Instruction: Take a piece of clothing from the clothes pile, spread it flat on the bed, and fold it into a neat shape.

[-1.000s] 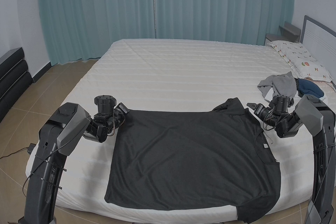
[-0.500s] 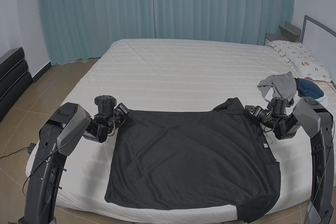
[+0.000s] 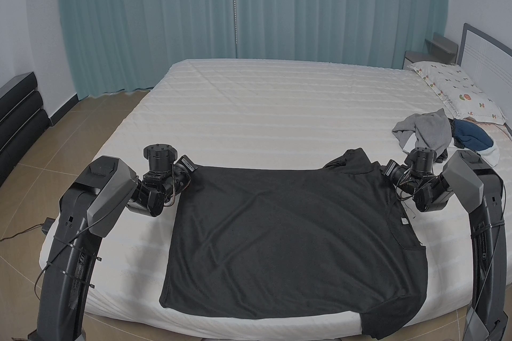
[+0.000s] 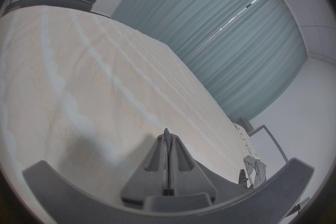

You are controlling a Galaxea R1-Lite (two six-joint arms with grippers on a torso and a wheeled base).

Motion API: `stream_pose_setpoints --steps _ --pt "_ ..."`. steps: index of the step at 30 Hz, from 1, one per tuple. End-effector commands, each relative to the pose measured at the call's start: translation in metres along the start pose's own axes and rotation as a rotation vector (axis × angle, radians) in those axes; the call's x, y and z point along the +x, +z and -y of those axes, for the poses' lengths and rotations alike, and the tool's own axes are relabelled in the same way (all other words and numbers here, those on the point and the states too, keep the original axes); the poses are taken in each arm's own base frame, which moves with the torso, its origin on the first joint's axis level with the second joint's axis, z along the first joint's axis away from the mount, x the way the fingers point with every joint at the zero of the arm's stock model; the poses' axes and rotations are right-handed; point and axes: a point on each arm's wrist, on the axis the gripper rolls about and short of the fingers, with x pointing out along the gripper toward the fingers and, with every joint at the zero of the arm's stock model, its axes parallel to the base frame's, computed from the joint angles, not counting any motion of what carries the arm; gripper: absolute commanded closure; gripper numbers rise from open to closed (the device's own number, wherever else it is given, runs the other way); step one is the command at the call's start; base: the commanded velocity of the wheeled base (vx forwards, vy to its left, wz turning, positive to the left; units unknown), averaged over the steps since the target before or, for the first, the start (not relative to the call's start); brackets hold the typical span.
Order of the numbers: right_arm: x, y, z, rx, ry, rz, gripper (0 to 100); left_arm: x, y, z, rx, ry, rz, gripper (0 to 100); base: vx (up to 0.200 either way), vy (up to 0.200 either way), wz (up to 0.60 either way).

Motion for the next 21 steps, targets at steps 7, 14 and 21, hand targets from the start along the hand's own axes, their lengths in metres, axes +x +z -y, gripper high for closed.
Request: stream_pose_setpoints --steps 7,14,21 --pt "0.006 0.02 -0.009 -0.009 0.006 0.09 100 0.007 0.007 -0.001 -0.002 -0.043 0.074 100 0.0 0.0 0.0" --pt "0.013 0.036 -0.012 -0.009 -0.011 0.189 100 0.02 0.013 0.001 -0.006 -0.062 0.161 100 0.0 0.0 0.0" --pt "0.025 0.039 -0.01 -0.002 -0.035 0.261 100 0.023 0.012 0.0 -0.006 -0.069 0.167 100 0.0 0.0 0.0"
